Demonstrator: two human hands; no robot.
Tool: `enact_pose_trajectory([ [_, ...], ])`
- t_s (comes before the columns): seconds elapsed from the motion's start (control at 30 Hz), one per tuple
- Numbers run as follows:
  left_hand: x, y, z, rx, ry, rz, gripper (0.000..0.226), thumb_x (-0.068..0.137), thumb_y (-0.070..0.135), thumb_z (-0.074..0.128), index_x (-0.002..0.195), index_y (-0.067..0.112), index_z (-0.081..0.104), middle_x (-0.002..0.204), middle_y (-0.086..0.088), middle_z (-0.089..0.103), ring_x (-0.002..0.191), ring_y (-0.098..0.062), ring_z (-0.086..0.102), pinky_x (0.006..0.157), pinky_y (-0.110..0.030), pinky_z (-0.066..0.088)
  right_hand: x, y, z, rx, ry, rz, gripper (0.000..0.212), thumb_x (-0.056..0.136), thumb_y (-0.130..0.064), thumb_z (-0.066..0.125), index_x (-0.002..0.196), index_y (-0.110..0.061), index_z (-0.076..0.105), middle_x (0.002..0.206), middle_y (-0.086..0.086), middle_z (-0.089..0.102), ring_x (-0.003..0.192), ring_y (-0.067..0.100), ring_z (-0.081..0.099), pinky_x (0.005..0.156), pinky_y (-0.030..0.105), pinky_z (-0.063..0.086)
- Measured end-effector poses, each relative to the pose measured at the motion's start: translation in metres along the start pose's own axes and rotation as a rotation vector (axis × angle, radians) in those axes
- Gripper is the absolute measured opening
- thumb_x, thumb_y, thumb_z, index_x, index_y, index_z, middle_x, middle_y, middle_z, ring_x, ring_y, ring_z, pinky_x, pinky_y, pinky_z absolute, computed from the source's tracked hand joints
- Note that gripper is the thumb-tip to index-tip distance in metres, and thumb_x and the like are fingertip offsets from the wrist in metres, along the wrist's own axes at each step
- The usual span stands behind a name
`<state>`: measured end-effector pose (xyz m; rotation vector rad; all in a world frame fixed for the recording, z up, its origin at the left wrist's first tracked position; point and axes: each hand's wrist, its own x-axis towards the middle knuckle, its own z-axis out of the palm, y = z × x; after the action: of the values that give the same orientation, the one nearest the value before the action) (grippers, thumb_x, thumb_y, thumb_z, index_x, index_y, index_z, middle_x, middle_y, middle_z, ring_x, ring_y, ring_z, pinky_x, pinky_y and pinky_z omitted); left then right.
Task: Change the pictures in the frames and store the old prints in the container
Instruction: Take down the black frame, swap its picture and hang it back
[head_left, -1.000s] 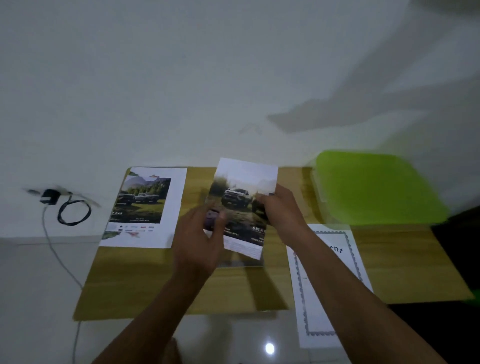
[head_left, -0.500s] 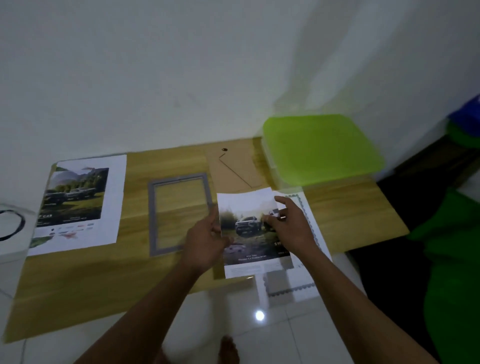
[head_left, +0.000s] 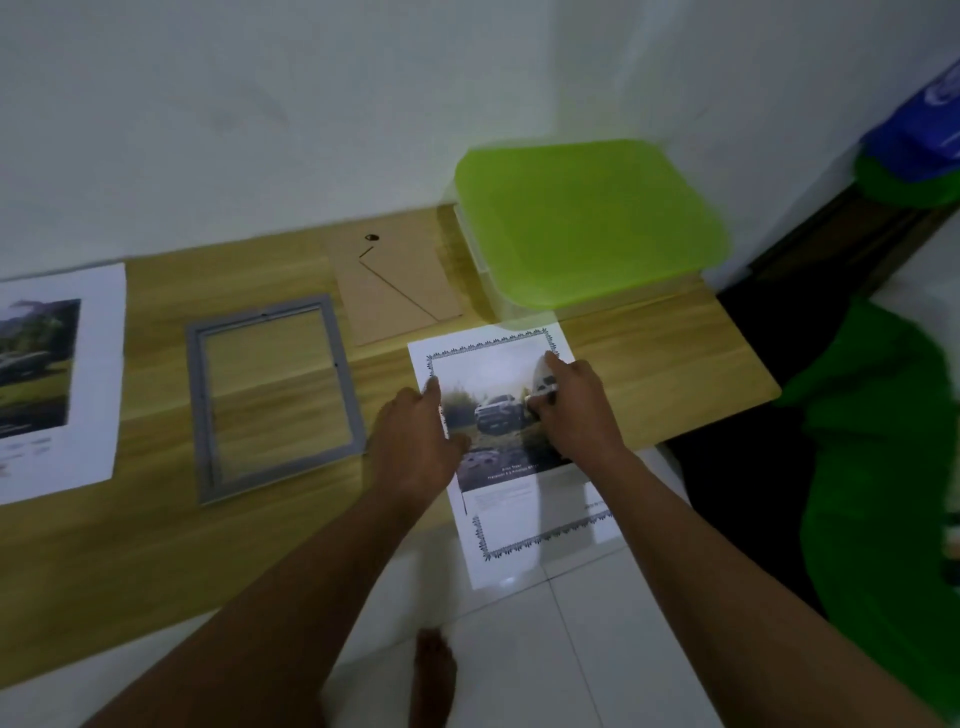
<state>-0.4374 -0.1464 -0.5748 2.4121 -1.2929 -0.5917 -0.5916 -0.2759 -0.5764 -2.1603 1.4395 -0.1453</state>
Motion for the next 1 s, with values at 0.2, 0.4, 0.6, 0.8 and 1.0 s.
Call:
enact_pose_trajectory([
  [0.2, 0.002, -0.005, 0.007, 0.263, 0.042, 0.177, 0.032, 0.083, 0.04, 0.058, 0.111, 0.024, 0.06, 0.135, -0.001, 0.05, 0.116, -0.03, 0.043, 0.086, -0.041, 0.043, -0.004, 0.001, 0.0, -0.263, -0.053, -0.12, 0.014, 0.094, -0.018, 0.052, 0.105, -0.019, 0.06, 0.126, 0.002, 0.055, 0.114, 0.031, 0.041, 0.086, 0.041, 0.041],
  [0.4, -0.001, -0.005, -0.004, 0.27, 0.011, 0.205, 0.039, 0.087, 0.041, 0.055, 0.121, 0.022, 0.056, 0.135, -0.003, 0.051, 0.119, -0.029, 0.045, 0.09, -0.042, 0.043, -0.009, -0.011, -0.011, -0.246, -0.099, -0.128, 0.029, 0.098, -0.02, 0.048, 0.124, -0.015, 0.059, 0.137, 0.006, 0.053, 0.128, 0.032, 0.041, 0.099, 0.044, 0.042],
  [0.6, -0.026, -0.03, -0.053, 0.037, 0.067, 0.143, 0.04, 0.094, 0.036, 0.05, 0.126, 0.013, 0.055, 0.128, -0.004, 0.058, 0.113, -0.023, 0.056, 0.09, -0.035, 0.048, -0.018, -0.073, -0.014, -0.198, -0.134, -0.192, 0.038, 0.099, -0.024, 0.05, 0.134, -0.012, 0.053, 0.141, 0.008, 0.05, 0.127, 0.028, 0.048, 0.099, 0.039, 0.045],
  [0.8, -0.051, -0.122, -0.118, -0.002, 0.163, 0.011, 0.046, 0.095, 0.038, 0.05, 0.132, 0.012, 0.056, 0.131, -0.007, 0.058, 0.118, -0.025, 0.055, 0.097, -0.035, 0.045, -0.025, -0.178, 0.023, -0.226, -0.198, -0.38, 0.037, 0.098, -0.025, 0.051, 0.132, -0.011, 0.054, 0.13, 0.01, 0.055, 0.117, 0.031, 0.055, 0.09, 0.039, 0.049],
  [1.0, -0.074, -0.241, -0.181, -0.003, 0.332, -0.125, 0.038, 0.085, 0.032, 0.062, 0.109, 0.003, 0.07, 0.101, -0.015, 0.07, 0.094, -0.034, 0.067, 0.082, -0.039, 0.052, -0.042, -0.298, 0.094, -0.216, -0.279, -0.506, 0.04, 0.1, -0.028, 0.051, 0.138, -0.015, 0.05, 0.127, 0.006, 0.053, 0.11, 0.027, 0.058, 0.084, 0.037, 0.05],
])
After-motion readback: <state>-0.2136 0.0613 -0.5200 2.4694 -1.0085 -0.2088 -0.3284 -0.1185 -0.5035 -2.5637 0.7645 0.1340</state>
